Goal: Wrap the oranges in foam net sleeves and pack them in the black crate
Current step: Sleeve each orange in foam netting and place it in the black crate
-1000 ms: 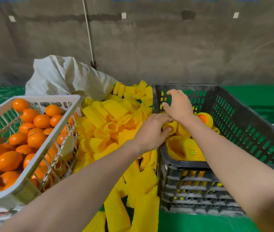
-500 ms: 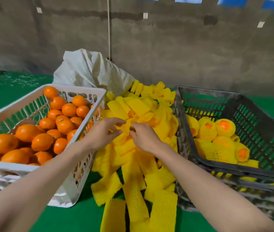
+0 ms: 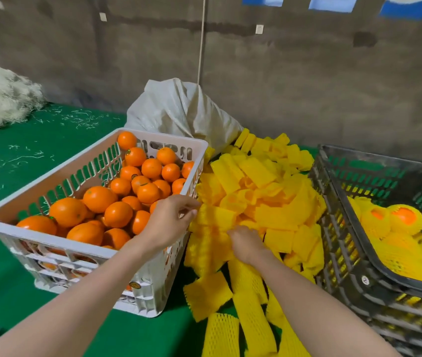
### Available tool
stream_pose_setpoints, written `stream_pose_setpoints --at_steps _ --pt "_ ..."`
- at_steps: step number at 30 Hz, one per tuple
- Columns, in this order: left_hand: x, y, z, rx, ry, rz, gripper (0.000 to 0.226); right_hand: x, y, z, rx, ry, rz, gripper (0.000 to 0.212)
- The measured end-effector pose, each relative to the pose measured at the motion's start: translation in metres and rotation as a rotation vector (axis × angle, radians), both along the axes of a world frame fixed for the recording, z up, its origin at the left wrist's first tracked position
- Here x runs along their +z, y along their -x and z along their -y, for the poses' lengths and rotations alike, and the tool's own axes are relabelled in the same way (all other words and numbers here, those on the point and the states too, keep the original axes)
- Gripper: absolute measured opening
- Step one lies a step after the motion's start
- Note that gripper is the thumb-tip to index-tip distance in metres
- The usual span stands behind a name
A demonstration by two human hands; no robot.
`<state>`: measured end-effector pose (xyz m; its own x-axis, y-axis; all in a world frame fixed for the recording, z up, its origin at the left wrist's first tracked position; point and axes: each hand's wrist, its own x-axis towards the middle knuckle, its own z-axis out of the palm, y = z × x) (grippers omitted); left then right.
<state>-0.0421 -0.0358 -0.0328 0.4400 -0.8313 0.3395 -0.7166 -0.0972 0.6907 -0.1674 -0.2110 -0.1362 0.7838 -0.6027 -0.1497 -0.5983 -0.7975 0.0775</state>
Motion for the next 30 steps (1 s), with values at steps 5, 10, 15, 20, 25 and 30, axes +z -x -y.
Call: stream_pose_setpoints --at_steps 5,10,15,20,25,30 --pt "-0.002 -0.007 0.007 -0.021 -0.024 -0.001 0.028 0.053 0.013 0.006 -0.199 -0.082 0.655 0.019" --pt "0.013 -0.005 0.020 -0.070 -0.010 -0.225 0.053 0.113 0.020 -0.012 -0.219 -0.656 1.135 0.020" --pt "0.028 0.005 0.026 -0.188 0.027 -0.214 0.021 0.145 0.021 -0.041 -0.116 -0.833 1.095 0.020" --pt "0.030 0.004 0.018 -0.100 0.139 0.030 0.018 0.167 0.009 -0.060 0.099 -0.437 0.871 0.017" --pt "0.044 -0.036 0.000 -0.216 0.247 -0.244 0.016 0.173 -0.026 -0.076 0.173 -0.080 0.999 0.017" --pt "0.017 -0.131 -0.010 0.119 -0.294 0.003 0.010 0.168 -0.057 -0.089 0.142 -0.221 1.045 0.017"
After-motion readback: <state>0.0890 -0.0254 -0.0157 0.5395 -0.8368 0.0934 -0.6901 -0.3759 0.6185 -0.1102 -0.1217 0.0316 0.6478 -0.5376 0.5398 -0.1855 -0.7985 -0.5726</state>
